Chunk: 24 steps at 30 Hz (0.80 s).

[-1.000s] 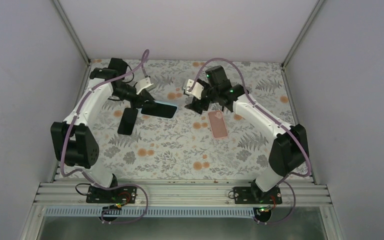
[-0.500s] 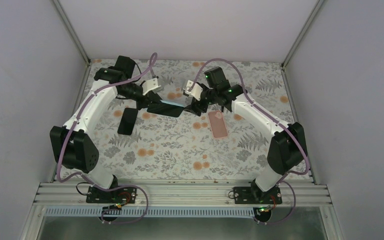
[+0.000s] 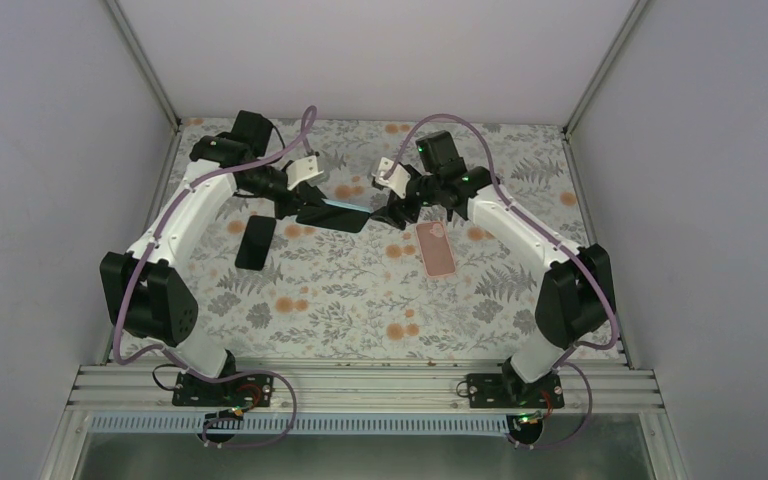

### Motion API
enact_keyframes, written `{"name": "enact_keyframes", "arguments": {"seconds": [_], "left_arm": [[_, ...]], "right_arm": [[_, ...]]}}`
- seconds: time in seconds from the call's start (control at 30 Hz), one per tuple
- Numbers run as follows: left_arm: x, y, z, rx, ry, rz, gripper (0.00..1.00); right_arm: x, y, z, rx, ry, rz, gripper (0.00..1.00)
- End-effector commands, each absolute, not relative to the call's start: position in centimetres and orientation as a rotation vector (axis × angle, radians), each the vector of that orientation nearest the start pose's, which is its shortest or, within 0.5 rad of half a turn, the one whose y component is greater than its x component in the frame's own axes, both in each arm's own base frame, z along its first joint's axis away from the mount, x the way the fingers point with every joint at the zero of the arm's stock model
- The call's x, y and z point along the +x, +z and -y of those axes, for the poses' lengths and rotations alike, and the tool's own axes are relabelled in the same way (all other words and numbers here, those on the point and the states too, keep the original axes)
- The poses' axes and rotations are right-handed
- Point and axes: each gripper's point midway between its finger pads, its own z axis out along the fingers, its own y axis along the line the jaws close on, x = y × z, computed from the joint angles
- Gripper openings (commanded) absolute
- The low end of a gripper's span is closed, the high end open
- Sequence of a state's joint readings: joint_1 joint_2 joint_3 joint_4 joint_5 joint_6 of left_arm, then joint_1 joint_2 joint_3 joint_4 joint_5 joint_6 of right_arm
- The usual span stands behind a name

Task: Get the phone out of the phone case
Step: Remove the phone case from the phone.

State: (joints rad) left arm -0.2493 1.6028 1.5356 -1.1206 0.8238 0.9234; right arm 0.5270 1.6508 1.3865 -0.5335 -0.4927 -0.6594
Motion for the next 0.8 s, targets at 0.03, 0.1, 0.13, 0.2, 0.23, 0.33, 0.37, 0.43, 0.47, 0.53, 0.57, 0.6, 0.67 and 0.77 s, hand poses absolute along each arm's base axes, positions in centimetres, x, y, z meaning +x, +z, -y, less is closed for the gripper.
{"name": "enact_keyframes", "arguments": {"seconds": [0.03,0.1,0.13,0.2,0.23,0.33,0.37,0.43,0.47,0.53,0.57,0.6,0.67,0.77], "left_arm": [[28.4,26.7,21.8,1.513,-0.928,-1.806,0.02],[28.4,26.7,21.8,1.516,-0.926,-1.807,0.02],[28.4,26.7,21.8,1.516,-0.928,-1.807,0.02],[28.2,26.8,21.9,1.519,-0.932,-1.804,0.02],[28.2,26.9,21.9,1.52,-0.933,-1.802,0.02],[27.8,26.9,22.2,1.532,-0.944,-1.799,0.02],[27.7,26.8,22.3,1.539,-0.943,-1.8,0.02],[27.6,26.6,22.3,1.549,-0.94,-1.808,0.02],[27.5,26.5,22.3,1.553,-0.938,-1.81,0.02],[27.3,26.5,22.2,1.556,-0.936,-1.814,0.02],[27.3,26.6,22.2,1.558,-0.935,-1.812,0.02],[27.2,26.6,22.3,1.561,-0.936,-1.812,0.02],[27.1,26.8,22.3,1.565,-0.939,-1.81,0.02],[26.8,27.0,22.5,1.569,-0.951,-1.8,0.02]], "right_arm": [[37.3,21.6,-29.4,-1.45,0.469,-1.716,0.82],[37.5,21.4,-29.2,-1.452,0.462,-1.718,0.82],[37.6,21.3,-29.1,-1.452,0.461,-1.72,0.82],[37.9,21.4,-28.9,-1.448,0.456,-1.718,0.82],[38.0,21.4,-28.9,-1.446,0.453,-1.719,0.82],[38.4,21.4,-28.8,-1.446,0.445,-1.715,0.81],[38.6,21.5,-28.7,-1.444,0.441,-1.713,0.81],[38.9,21.5,-28.7,-1.444,0.432,-1.711,0.81],[39.1,21.7,-28.5,-1.439,0.428,-1.708,0.81],[39.5,21.9,-28.3,-1.436,0.424,-1.708,0.81],[39.6,21.9,-28.3,-1.438,0.419,-1.708,0.81],[39.7,22.0,-28.2,-1.439,0.412,-1.707,0.81],[39.9,22.0,-28.2,-1.44,0.401,-1.702,0.81],[40.2,22.0,-28.3,-1.438,0.4,-1.7,0.81]]}}
